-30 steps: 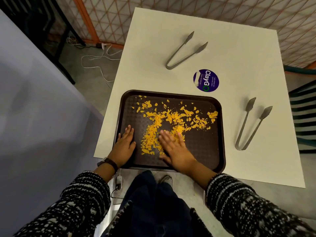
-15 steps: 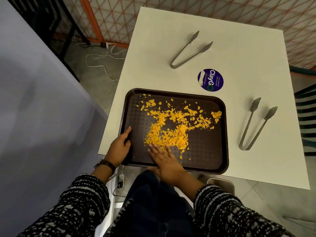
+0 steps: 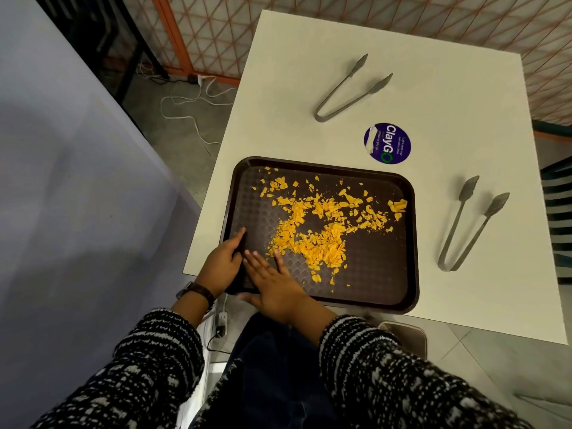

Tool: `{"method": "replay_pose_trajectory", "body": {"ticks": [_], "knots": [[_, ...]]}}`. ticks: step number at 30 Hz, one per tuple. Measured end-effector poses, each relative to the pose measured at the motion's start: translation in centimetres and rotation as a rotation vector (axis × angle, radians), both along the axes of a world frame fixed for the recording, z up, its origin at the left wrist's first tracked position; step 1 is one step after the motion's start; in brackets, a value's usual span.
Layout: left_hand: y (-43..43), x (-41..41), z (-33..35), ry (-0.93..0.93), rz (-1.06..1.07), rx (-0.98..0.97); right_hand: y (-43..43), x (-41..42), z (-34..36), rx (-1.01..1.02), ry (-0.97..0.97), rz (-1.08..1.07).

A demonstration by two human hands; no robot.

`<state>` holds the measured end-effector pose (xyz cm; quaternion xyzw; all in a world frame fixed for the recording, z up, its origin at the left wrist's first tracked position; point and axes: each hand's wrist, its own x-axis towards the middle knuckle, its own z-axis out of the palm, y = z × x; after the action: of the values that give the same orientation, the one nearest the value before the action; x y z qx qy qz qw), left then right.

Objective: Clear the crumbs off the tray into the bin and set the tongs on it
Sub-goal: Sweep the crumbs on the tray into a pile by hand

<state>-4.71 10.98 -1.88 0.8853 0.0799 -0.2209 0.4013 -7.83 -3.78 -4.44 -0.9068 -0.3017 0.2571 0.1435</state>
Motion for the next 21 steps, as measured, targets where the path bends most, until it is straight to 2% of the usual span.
{"method": "replay_pose_trajectory", "body": {"ticks": [8,13,16,21], "knots": [[0.0,0.0,0.0,0.014,0.019,-0.035,-4.0,0.1,0.1,-0.1,-0.046,-0.184],[0.2,0.1,0.0,0.045,0.066,-0.095,-0.1,-1.5,1.6,0.069,0.089,0.035],[0.2,0.1,0.3,0.07,0.107,-0.163,1.5,-1.7,1.8,0.109,0.157,0.055],[0.3,0.1,0.2,0.058,0.106,-0.155,-1.0,-1.0,0.7,0.071,0.076,0.066]]}}
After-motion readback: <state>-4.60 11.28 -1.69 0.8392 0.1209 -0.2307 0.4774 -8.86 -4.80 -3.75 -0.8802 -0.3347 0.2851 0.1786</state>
